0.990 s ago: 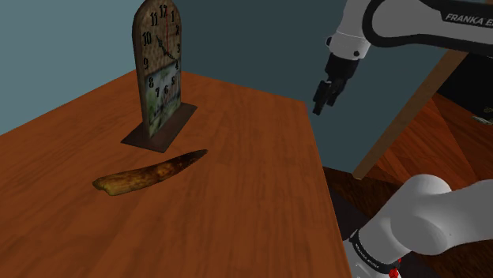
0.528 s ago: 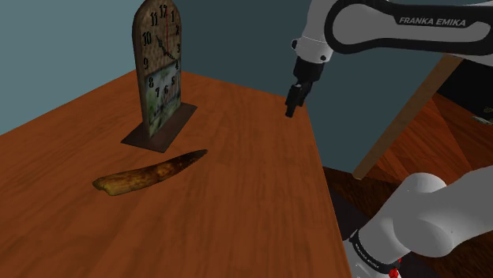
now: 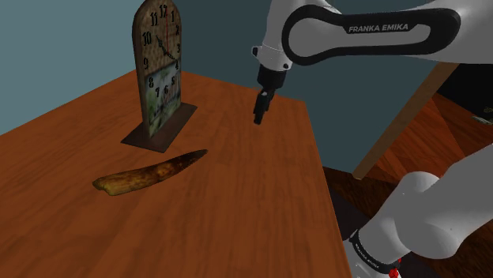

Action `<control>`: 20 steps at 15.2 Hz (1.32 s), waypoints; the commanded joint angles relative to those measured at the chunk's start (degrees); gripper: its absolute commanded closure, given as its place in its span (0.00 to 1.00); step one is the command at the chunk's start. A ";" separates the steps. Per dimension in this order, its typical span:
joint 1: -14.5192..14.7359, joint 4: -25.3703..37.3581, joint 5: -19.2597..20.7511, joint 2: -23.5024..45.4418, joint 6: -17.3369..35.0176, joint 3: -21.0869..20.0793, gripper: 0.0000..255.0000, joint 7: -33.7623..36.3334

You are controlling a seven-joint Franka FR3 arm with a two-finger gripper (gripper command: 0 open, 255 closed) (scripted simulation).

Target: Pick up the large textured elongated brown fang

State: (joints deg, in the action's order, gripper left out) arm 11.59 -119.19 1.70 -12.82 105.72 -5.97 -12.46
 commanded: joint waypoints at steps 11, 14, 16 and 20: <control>6.31 13.49 0.67 17.57 5.19 -6.18 0.00 -7.27; 8.00 17.09 1.42 21.68 5.90 -7.74 0.00 -8.88; 9.20 19.53 2.02 24.37 6.24 -8.76 0.00 -9.93; 11.76 24.48 3.44 29.62 6.67 -10.72 0.00 -12.00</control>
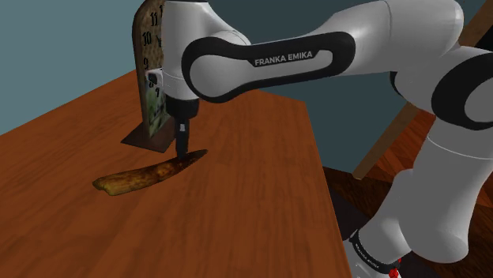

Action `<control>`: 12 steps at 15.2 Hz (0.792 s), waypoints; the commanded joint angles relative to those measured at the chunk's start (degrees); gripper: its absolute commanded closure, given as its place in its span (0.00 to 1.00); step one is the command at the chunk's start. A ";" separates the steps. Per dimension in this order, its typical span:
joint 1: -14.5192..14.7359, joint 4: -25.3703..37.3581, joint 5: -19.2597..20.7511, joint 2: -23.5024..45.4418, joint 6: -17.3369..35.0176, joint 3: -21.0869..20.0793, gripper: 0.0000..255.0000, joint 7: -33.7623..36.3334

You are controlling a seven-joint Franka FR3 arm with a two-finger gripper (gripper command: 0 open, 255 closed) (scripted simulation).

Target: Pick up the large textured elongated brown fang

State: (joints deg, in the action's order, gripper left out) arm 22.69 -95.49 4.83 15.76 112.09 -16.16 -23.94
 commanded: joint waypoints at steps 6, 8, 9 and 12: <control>4.21 6.44 2.42 7.44 1.12 -2.73 0.00 -3.08; 4.21 5.41 2.58 7.81 2.49 -2.65 0.00 -2.98; 4.21 4.93 2.67 8.01 3.17 -2.61 0.00 -2.92; 4.24 3.56 2.95 8.68 5.17 -2.47 0.00 -2.75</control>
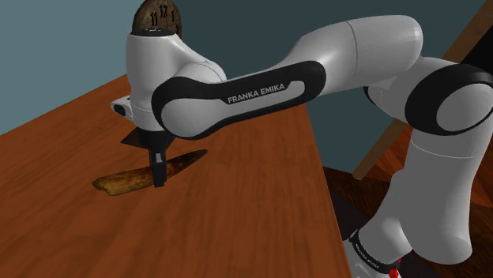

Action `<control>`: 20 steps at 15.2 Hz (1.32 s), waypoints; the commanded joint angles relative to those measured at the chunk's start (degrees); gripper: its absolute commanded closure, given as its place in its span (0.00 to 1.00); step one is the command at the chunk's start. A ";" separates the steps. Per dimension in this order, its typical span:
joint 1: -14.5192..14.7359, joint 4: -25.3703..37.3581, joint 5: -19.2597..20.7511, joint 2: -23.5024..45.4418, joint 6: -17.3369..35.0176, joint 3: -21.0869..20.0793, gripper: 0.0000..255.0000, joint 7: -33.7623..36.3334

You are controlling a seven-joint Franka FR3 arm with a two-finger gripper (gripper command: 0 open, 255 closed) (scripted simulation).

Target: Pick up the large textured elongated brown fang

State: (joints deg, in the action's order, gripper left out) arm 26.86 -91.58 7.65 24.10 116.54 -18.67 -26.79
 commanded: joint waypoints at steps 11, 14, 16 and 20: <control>0.06 -0.51 0.21 0.56 1.08 0.09 1.00 0.11; 0.06 -0.17 0.09 0.23 0.43 0.02 1.00 0.08; 0.04 0.74 -0.10 -0.21 -0.90 -0.07 1.00 -0.04; 0.04 2.75 -0.43 -0.97 -3.63 -0.23 1.00 -0.25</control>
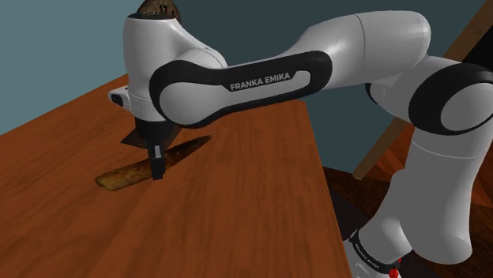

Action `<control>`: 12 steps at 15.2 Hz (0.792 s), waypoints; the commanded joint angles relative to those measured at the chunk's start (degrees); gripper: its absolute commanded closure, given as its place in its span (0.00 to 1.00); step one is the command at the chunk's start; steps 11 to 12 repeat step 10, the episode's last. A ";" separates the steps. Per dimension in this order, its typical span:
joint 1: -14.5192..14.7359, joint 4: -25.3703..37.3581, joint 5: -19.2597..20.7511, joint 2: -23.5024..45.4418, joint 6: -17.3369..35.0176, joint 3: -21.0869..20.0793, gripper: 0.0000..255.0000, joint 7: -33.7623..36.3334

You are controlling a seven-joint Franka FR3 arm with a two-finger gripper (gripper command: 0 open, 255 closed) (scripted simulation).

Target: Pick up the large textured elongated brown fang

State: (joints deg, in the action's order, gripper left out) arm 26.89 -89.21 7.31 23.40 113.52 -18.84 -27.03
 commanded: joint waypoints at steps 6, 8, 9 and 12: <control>0.11 3.90 -0.45 -1.06 -4.87 -0.25 1.00 -0.25; 0.17 5.22 -0.54 -1.21 -6.33 -0.30 1.00 -0.31; 0.17 5.31 -0.54 -1.23 -6.44 -0.31 1.00 -0.32; 0.18 5.32 -0.54 -1.22 -6.44 -0.31 1.00 -0.32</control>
